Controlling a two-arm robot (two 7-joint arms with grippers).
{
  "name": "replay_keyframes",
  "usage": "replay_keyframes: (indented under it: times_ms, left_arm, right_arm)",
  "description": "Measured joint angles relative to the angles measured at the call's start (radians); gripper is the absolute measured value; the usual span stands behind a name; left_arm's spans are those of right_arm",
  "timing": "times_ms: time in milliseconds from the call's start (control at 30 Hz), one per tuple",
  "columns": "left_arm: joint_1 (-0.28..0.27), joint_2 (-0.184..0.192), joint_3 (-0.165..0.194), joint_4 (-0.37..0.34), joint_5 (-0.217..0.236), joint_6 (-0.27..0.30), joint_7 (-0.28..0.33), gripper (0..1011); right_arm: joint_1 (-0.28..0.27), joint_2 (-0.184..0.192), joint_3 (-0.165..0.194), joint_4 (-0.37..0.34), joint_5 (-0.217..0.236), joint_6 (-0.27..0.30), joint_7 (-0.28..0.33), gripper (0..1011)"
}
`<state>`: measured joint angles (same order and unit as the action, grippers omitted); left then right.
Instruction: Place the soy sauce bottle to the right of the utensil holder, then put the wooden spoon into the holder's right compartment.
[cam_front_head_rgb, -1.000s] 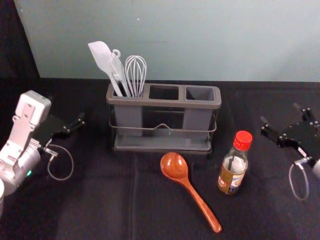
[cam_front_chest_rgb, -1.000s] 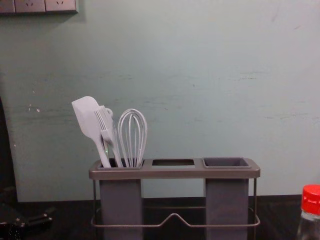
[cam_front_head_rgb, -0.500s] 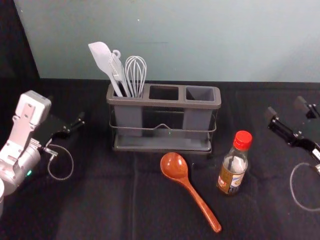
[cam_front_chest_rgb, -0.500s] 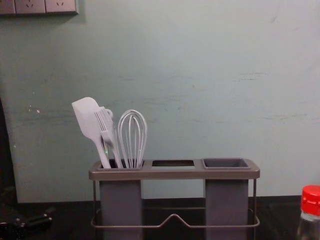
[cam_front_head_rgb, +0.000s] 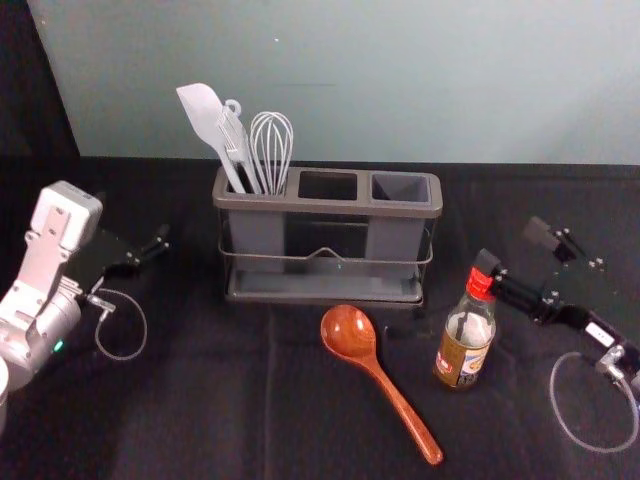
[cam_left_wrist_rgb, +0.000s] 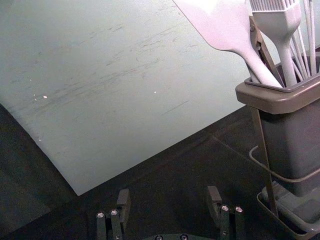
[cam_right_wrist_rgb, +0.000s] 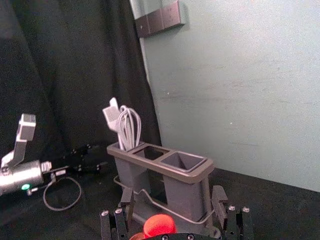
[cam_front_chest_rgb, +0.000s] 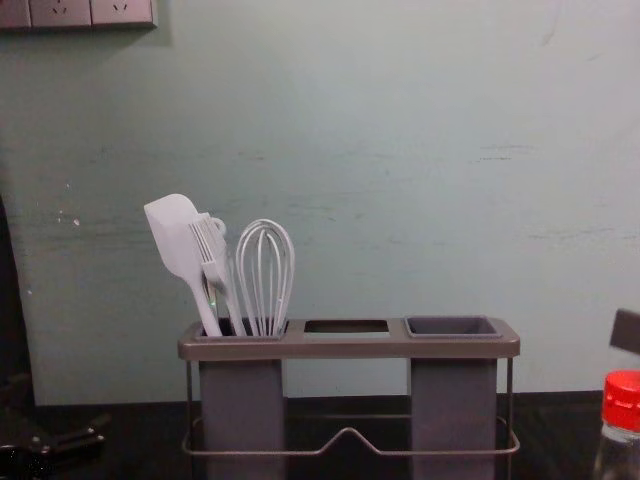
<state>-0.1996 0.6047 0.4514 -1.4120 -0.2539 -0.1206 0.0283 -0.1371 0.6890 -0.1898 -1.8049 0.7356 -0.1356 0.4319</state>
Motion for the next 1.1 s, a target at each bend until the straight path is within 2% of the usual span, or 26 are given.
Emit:
replay_keyframes:
  times_ms: [367, 400, 733, 967, 1100]
  left_arm:
    - [0.0, 0.0, 0.0, 0.0, 0.0, 0.0, 0.0, 1005]
    - [0.0, 0.0, 0.0, 0.0, 0.0, 0.0, 0.0, 1005]
    - [0.0, 0.0, 0.0, 0.0, 0.0, 0.0, 0.0, 1005]
    - [0.0, 0.0, 0.0, 0.0, 0.0, 0.0, 0.0, 1005]
    - [0.0, 0.0, 0.0, 0.0, 0.0, 0.0, 0.0, 1005]
  right_arm:
    - [0.022, -0.014, -0.034, 0.017, -0.092, 0.037, 0.001, 1002]
    - [0.026, -0.019, -0.039, 0.022, -0.111, 0.041, 0.001, 1002]
    - [0.029, -0.042, -0.043, 0.032, -0.16, 0.043, 0.01, 1002]
    - [0.026, -0.056, -0.035, 0.037, -0.174, 0.042, 0.02, 1002]
    - [0.026, -0.065, -0.031, 0.038, -0.185, 0.044, 0.024, 947]
